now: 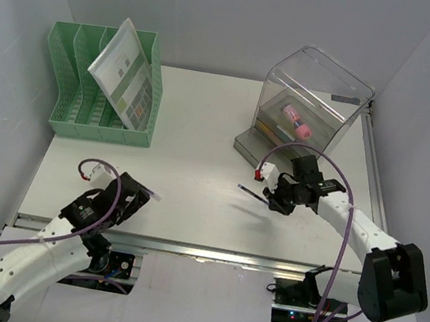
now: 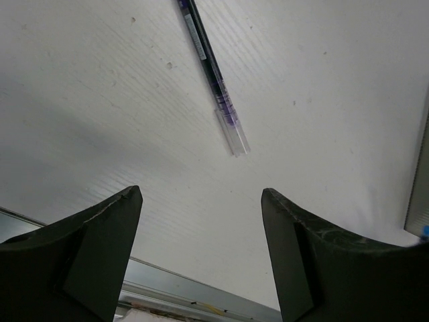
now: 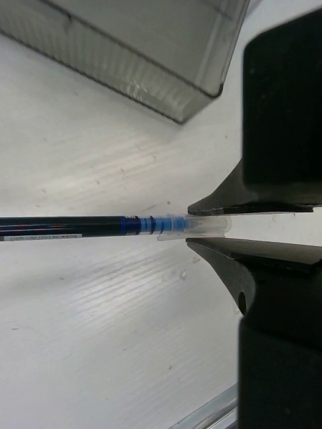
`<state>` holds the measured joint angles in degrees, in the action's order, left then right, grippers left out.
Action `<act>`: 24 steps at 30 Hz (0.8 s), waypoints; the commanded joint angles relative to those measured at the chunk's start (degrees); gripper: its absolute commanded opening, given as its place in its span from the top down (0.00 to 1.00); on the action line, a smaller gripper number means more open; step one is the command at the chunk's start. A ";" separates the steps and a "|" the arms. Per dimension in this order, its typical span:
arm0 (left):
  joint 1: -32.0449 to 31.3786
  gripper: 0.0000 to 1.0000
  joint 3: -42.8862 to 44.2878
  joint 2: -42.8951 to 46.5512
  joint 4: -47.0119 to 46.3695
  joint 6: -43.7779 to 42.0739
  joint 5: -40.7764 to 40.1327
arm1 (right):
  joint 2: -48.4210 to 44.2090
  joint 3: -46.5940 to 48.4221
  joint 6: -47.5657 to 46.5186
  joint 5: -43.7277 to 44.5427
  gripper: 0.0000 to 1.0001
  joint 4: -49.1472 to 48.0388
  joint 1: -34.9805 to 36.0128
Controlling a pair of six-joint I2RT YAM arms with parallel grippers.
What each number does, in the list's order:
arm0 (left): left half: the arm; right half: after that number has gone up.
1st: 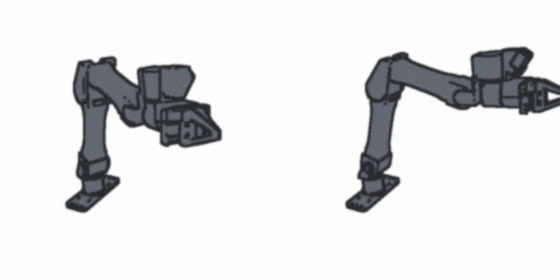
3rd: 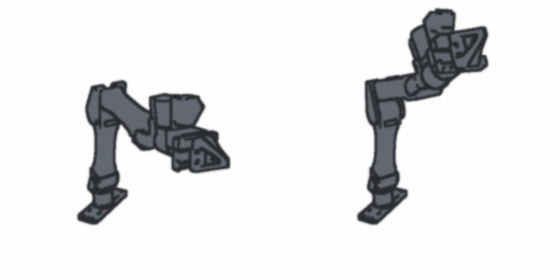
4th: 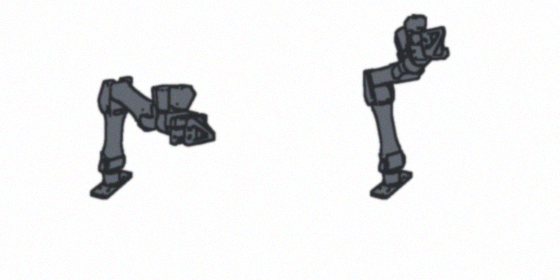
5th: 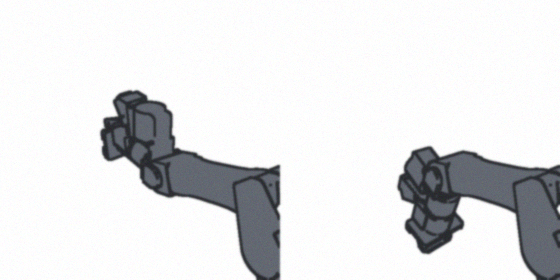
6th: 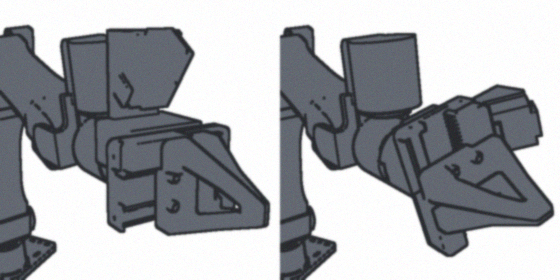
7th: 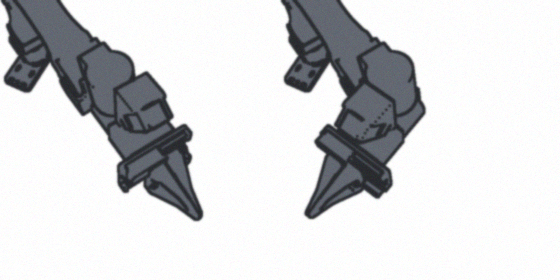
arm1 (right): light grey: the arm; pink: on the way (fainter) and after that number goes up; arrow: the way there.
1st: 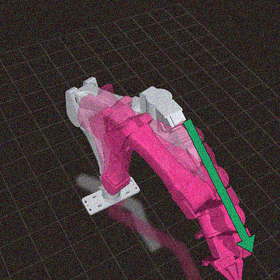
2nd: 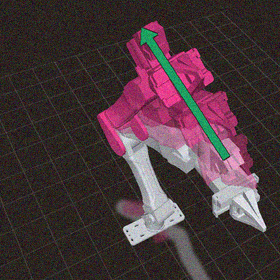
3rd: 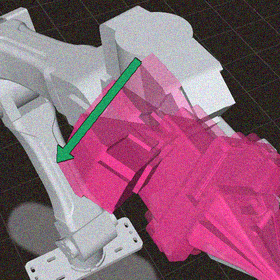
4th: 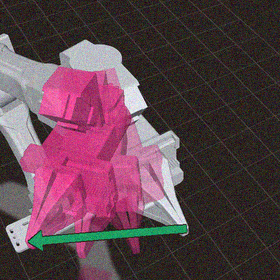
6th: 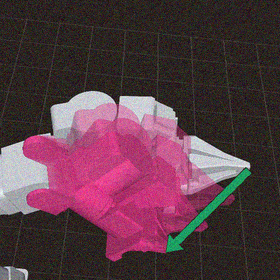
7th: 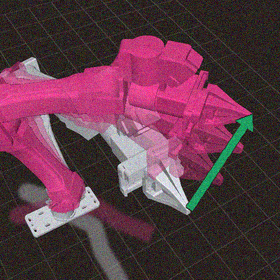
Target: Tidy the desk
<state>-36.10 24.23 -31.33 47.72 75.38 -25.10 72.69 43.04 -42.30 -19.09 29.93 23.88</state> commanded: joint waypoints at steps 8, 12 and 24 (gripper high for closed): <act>0.24 0.11 5.11 -16.71 -6.84 -5.06 -0.30 | 3.23 10.75 7.74 22.48 0.92 -15.85 0.03; 0.87 0.10 7.26 -19.59 -8.00 -6.83 -0.71 | 6.42 10.95 7.93 25.22 0.85 -18.68 0.03; 9.73 0.10 10.77 -30.90 -10.03 -13.03 4.09 | -1.05 8.39 9.53 -2.71 0.42 -13.18 -3.58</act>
<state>-30.09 32.57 -58.68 39.19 65.50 -23.38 78.07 52.43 -33.43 -6.25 15.71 22.98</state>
